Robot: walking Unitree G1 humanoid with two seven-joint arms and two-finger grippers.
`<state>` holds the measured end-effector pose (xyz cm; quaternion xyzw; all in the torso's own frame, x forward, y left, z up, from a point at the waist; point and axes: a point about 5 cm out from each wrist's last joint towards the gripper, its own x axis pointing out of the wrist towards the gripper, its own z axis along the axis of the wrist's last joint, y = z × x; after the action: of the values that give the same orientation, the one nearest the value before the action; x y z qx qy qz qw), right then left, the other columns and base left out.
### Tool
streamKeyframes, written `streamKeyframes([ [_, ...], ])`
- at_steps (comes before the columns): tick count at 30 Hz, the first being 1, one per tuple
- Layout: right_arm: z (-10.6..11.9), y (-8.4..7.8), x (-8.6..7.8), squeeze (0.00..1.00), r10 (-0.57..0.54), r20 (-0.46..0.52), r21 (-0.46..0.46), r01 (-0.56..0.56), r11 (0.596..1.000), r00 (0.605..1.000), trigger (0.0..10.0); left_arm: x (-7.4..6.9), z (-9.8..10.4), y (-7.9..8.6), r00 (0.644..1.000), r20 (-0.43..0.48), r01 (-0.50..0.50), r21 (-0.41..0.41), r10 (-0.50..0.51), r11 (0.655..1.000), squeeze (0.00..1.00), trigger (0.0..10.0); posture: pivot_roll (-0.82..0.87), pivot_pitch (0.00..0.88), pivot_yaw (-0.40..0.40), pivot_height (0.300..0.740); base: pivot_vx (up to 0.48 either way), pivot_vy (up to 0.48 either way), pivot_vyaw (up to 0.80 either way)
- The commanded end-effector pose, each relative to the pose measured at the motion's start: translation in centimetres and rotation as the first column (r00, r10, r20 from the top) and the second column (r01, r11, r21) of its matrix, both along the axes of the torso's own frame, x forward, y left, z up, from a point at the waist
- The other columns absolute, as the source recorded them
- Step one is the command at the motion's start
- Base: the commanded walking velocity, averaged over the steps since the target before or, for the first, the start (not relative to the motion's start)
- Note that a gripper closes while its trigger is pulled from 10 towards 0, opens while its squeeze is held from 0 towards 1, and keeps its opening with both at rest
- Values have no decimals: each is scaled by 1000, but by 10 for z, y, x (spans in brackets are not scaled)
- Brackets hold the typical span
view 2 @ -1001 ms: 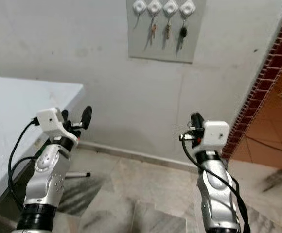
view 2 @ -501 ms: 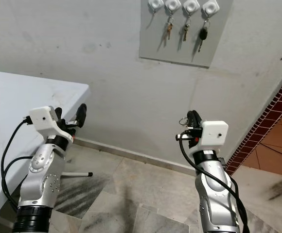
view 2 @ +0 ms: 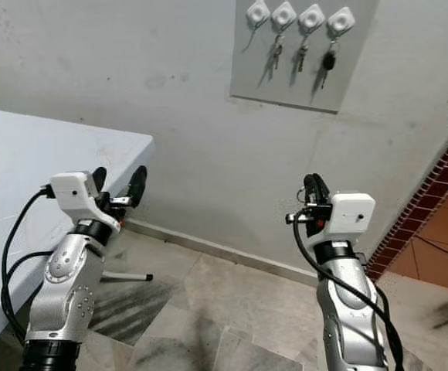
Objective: Hang keys on a hook
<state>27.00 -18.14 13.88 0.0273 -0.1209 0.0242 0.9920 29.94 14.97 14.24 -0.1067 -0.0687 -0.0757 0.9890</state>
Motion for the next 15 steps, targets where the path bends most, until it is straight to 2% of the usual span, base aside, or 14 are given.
streamKeyframes([
  [1, 0, 1, 2, 0, 0, -2, 1, 0, 1000, 1000, 10000, 0, -6, 0, 1000, -23, 4, 6, -4, 1000, 0, 10000, -23, 0, -14, 740, 0, 0, 0],
  [15, -1, 1, 2, 0, 7, -6, 2, -7, 1000, 1000, 10000, 0, -7, 5, 999, -33, -5, -5, 5, 1000, 0, 10000, -18, 0, -14, 740, 0, 0, 0],
])
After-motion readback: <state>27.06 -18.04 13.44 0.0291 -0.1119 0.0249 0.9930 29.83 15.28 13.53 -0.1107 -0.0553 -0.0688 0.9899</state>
